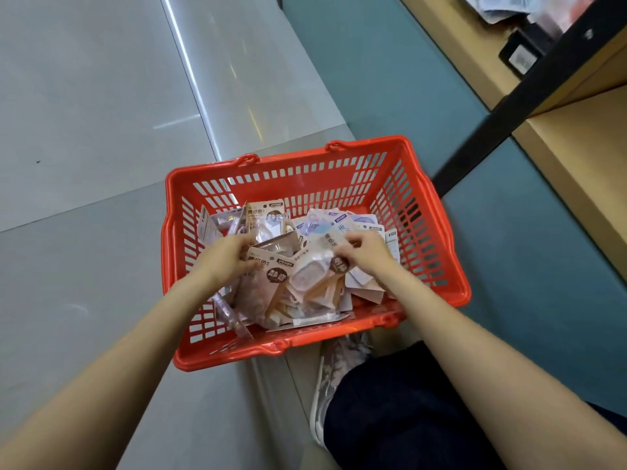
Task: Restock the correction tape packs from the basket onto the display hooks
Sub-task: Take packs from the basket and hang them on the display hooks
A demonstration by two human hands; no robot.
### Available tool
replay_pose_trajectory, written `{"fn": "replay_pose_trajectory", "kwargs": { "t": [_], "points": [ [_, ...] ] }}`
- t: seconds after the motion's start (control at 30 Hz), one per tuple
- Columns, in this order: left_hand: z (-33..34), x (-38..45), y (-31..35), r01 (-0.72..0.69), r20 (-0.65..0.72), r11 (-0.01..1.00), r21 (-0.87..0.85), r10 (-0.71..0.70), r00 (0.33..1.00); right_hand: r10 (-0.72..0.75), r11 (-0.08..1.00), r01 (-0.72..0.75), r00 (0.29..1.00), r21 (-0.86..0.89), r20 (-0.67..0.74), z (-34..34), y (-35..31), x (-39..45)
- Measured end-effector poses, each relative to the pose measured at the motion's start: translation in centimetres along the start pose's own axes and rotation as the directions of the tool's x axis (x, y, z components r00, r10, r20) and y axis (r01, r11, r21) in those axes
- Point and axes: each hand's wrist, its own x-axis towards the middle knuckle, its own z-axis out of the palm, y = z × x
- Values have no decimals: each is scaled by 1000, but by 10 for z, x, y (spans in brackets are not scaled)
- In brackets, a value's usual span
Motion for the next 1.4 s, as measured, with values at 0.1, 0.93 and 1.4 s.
{"fn": "replay_pose_trajectory", "kwargs": {
  "t": [0.1, 0.93, 1.4],
  "points": [
    [-10, -1, 18, -38, -55, 988, -149, 30, 998, 37, 944, 33, 978, 327, -206, -53, -15, -2],
    [-140, -175, 429, -396, 88, 351, -849, 832, 547, -285, 887, 448, 724, 114, -628, -319, -196, -405],
    [-132, -238, 564, -564, -42, 256, -785, 887, 460, -278, 885, 451, 317, -114, -907, -390, -206, -543]
  ]
}}
